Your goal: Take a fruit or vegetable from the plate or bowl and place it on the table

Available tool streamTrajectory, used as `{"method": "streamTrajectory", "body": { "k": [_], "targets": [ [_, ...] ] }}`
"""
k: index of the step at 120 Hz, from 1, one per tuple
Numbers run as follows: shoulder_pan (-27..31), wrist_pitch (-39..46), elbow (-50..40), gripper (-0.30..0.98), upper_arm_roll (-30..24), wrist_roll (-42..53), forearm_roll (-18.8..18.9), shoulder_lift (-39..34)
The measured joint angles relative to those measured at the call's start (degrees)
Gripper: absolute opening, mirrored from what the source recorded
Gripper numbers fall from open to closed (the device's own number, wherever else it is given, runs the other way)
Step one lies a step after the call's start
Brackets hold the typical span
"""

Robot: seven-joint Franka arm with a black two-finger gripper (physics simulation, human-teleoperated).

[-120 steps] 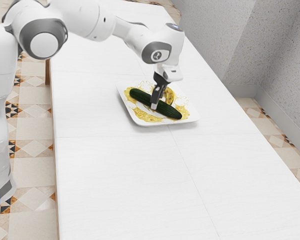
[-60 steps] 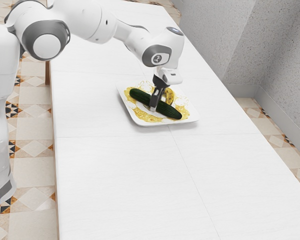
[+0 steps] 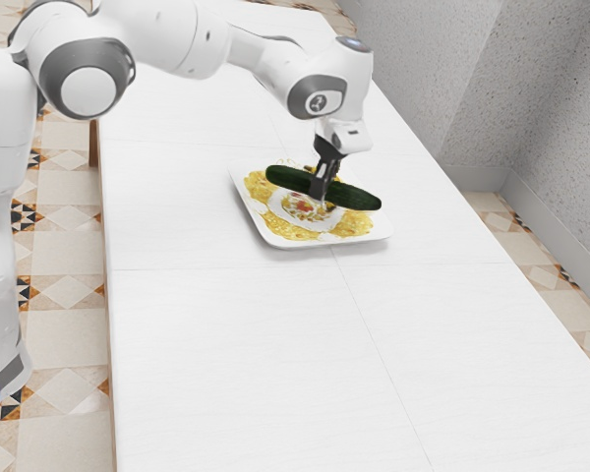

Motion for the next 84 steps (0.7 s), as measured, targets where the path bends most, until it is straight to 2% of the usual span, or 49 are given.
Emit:
{"method": "streamTrajectory", "body": {
  "k": [20, 49, 68, 84],
  "targets": [
    [-5.6, -0.1, 9.4, 0.2, -0.3, 0.0, 1.3, 2.1],
    [-14.2, 0.0, 18.0, 0.2, -1.1, -0.1, 1.6, 8.6],
    [-15.6, 0.1, 25.9, 0.19, -5.5, -0.1, 1.7, 15.2],
    [-16.0, 0.3, 27.5, 0.19, -8.4, 0.0, 1.7, 16.9]
  ]
}}
